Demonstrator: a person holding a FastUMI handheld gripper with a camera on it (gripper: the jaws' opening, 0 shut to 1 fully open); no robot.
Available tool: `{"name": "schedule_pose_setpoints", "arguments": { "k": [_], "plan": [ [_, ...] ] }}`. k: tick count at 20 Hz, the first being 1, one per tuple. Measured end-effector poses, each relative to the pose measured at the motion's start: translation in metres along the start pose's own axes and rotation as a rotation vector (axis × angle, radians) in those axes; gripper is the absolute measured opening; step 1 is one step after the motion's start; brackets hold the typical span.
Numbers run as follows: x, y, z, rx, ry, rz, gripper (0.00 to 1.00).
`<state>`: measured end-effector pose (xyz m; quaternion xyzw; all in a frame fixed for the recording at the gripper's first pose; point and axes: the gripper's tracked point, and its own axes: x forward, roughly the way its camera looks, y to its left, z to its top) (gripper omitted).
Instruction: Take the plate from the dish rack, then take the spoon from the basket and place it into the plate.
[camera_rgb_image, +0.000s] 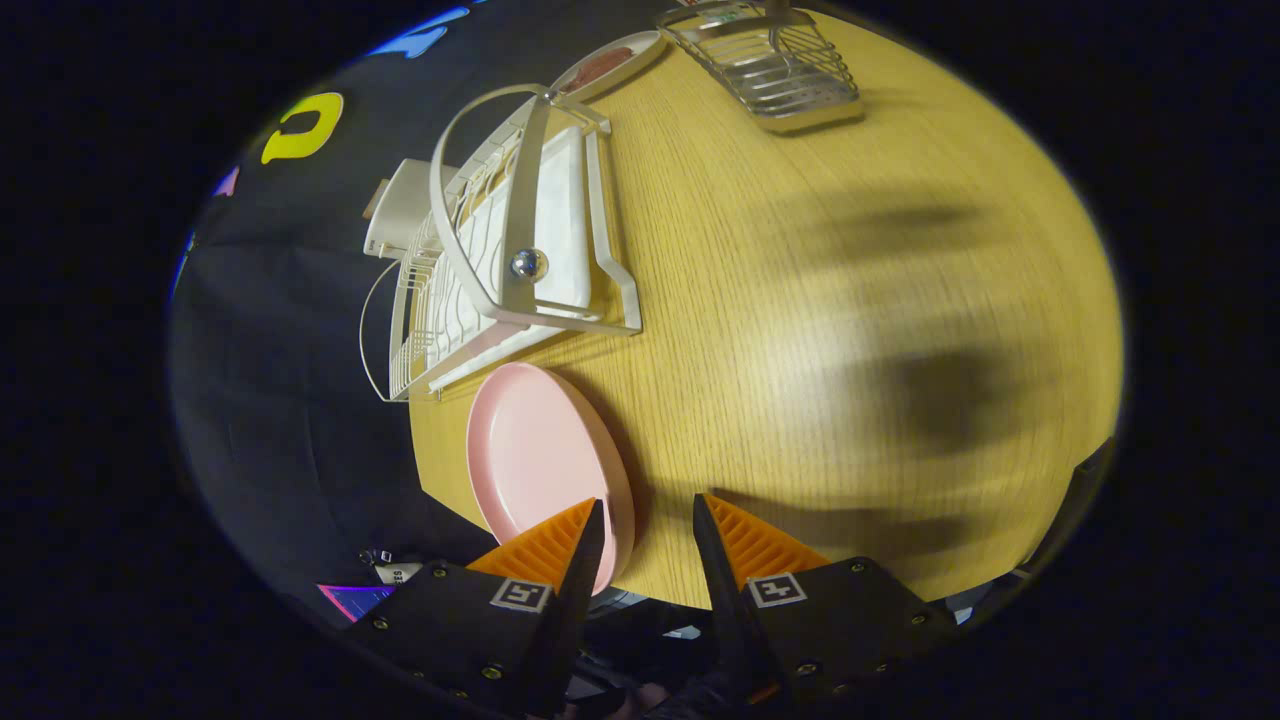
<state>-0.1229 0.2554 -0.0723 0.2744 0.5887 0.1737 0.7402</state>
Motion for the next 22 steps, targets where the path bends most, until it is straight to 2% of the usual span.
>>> {"name": "schedule_pose_setpoints", "arguments": {
  "k": [2,5,14,17,22],
  "plan": [
    [-0.015,0.006,0.011,-0.012,-0.037,0.024,0.57],
    [-0.039,0.005,0.037,-0.053,-0.159,0.011,0.57],
    [-0.135,-0.011,0.155,-0.153,-0.657,-0.138,0.57],
    [-0.151,-0.016,0.180,-0.117,-0.753,-0.176,0.57],
    [-0.154,-0.038,0.216,-0.013,-0.814,-0.206,0.57]
  ]
}}
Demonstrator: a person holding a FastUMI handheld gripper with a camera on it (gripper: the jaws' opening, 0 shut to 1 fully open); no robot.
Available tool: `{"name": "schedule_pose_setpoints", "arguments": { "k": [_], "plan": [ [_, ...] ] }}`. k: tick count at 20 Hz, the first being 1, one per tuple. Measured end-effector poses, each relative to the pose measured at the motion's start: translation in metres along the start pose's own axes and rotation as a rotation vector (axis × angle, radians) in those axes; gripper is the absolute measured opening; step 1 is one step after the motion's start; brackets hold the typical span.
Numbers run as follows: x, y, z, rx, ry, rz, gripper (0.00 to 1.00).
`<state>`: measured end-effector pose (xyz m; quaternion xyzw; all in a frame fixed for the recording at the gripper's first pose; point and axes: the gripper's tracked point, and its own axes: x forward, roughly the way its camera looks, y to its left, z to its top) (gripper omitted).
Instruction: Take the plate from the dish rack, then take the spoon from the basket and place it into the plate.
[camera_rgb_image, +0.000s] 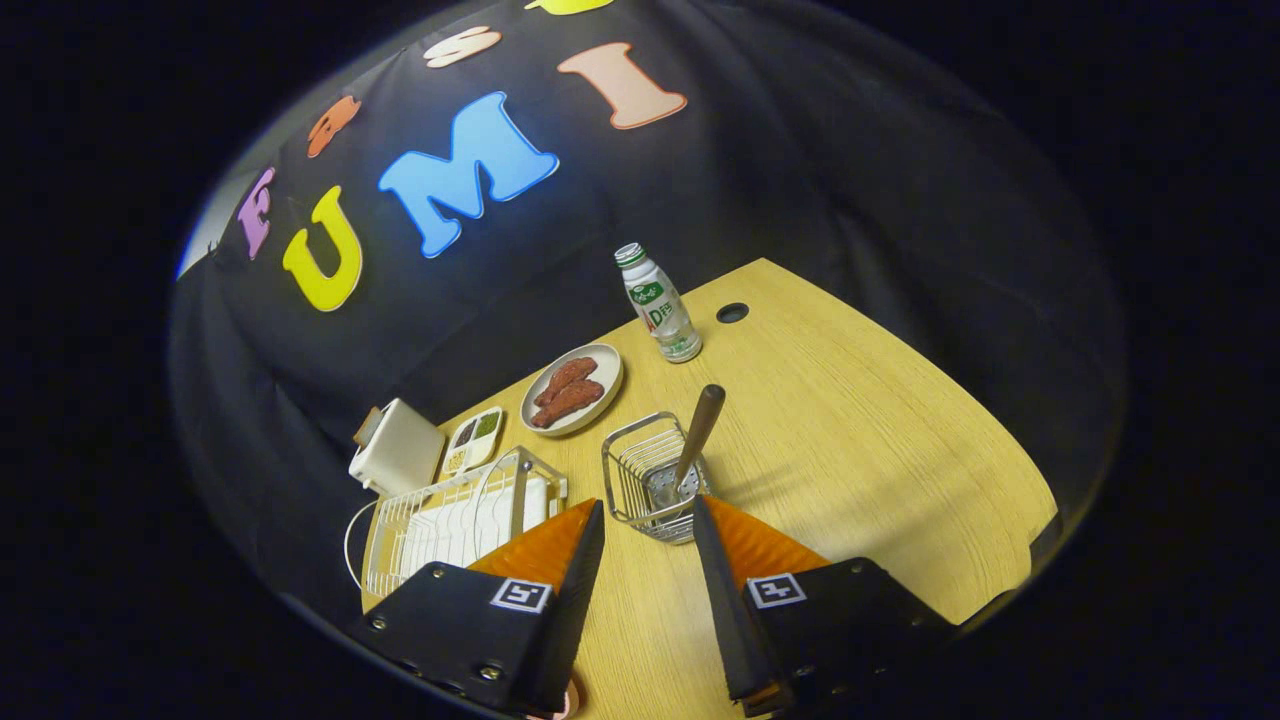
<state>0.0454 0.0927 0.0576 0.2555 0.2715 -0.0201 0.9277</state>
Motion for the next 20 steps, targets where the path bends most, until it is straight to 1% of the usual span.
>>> {"name": "schedule_pose_setpoints", "arguments": {
  "k": [4,7,10,12,13,14,15,17,18,20],
  "plan": [
    [0.023,-0.015,0.019,0.066,-0.025,-0.042,0.56],
    [0.041,-0.018,0.020,0.088,-0.011,-0.048,0.56],
    [0.056,-0.015,0.019,0.085,0.001,-0.042,0.55],
    [0.063,-0.018,0.015,0.079,0.018,-0.054,0.38],
    [0.064,-0.021,0.014,0.073,0.025,-0.062,0.35],
    [0.067,-0.023,0.015,0.077,0.019,-0.069,0.35],
    [0.070,-0.020,0.013,0.069,0.028,-0.061,0.16],
    [0.074,-0.018,0.017,0.050,0.027,-0.053,0.15],
    [0.071,-0.014,0.017,0.043,0.034,-0.048,0.06],
    [0.071,-0.011,0.021,0.008,0.028,-0.043,0.06]
  ]
}}
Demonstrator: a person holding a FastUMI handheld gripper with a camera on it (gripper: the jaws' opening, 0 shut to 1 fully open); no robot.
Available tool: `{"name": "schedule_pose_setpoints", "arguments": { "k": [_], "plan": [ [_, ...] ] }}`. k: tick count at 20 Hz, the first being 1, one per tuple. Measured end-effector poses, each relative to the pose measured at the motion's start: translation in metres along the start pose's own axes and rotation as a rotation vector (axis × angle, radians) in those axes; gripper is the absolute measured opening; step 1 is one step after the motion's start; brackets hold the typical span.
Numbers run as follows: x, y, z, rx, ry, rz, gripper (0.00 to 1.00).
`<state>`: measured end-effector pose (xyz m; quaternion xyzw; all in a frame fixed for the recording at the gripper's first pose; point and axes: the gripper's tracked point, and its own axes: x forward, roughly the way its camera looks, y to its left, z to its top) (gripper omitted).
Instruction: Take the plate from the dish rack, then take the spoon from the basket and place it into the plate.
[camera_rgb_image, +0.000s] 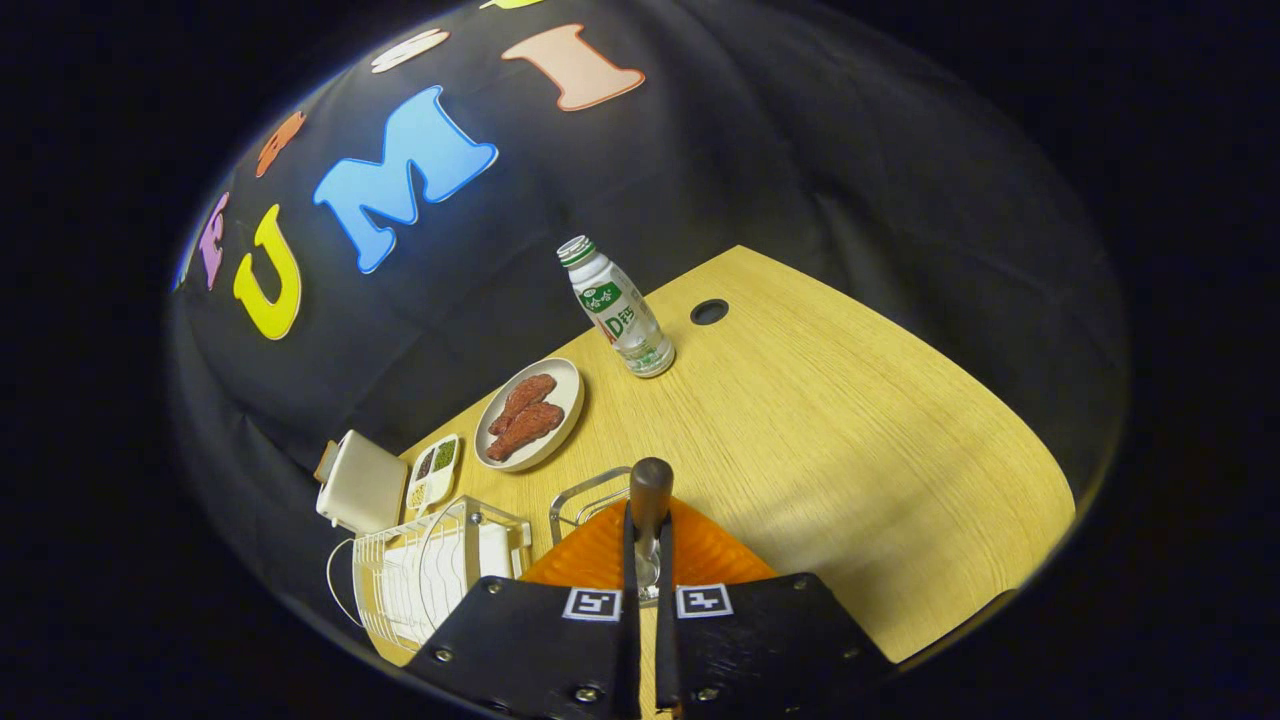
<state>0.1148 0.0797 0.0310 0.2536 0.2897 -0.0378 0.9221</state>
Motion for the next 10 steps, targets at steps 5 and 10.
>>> {"name": "schedule_pose_setpoints", "arguments": {
  "k": [5,10],
  "plan": [
    [-0.011,0.006,0.019,-0.062,-0.027,0.016,0.06],
    [-0.027,0.007,0.042,-0.103,-0.063,0.029,0.06]
  ]
}}
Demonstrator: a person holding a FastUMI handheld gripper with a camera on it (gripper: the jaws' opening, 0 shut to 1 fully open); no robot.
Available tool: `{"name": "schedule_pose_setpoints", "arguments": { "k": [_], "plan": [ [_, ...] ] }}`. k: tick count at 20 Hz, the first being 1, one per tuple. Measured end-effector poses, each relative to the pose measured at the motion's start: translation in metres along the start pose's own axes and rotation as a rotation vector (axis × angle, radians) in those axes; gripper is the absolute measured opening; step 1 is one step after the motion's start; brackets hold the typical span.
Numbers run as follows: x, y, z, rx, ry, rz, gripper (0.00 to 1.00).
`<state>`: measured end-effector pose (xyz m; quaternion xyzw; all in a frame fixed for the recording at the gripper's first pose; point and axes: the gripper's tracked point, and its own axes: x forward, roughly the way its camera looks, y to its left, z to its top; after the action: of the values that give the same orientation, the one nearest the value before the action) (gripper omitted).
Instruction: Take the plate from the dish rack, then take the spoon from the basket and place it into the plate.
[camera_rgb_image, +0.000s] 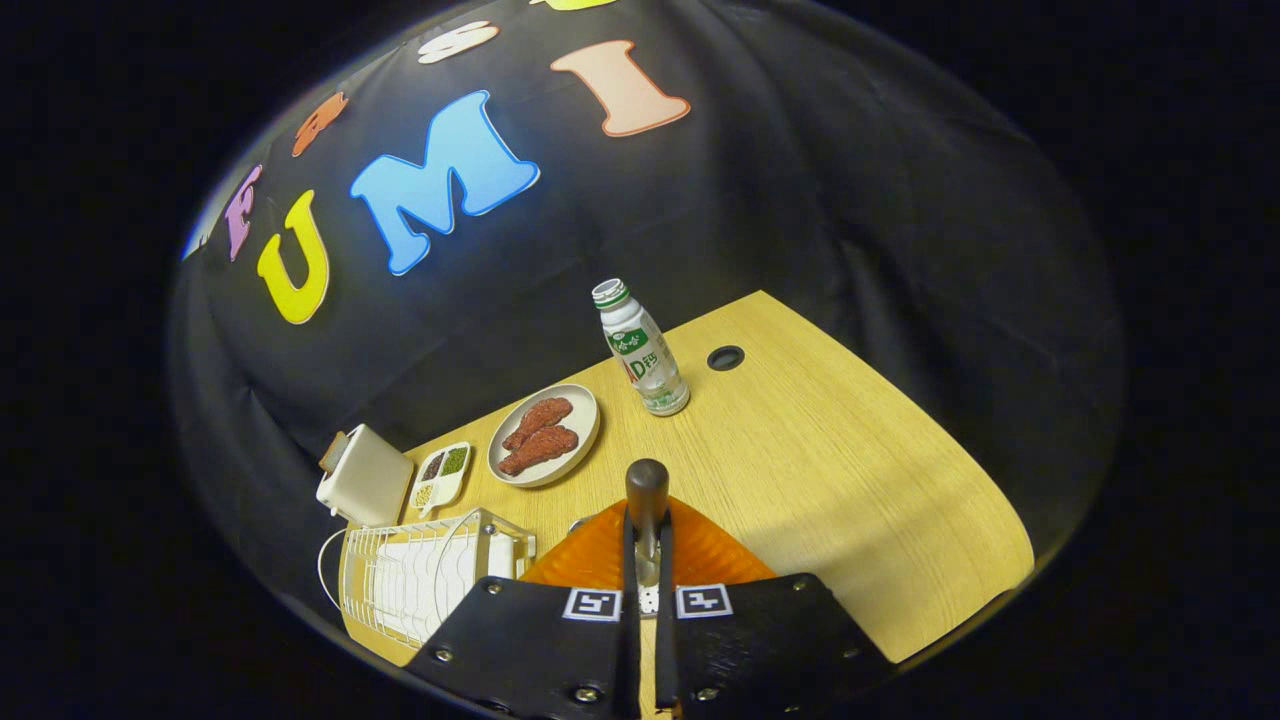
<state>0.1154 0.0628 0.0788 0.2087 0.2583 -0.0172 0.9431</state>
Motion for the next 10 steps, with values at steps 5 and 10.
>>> {"name": "schedule_pose_setpoints", "arguments": {
  "k": [5,10],
  "plan": [
    [-0.029,0.027,0.024,-0.030,-0.040,0.068,0.05],
    [-0.076,0.088,0.021,-0.077,-0.050,0.202,0.05]
  ]
}}
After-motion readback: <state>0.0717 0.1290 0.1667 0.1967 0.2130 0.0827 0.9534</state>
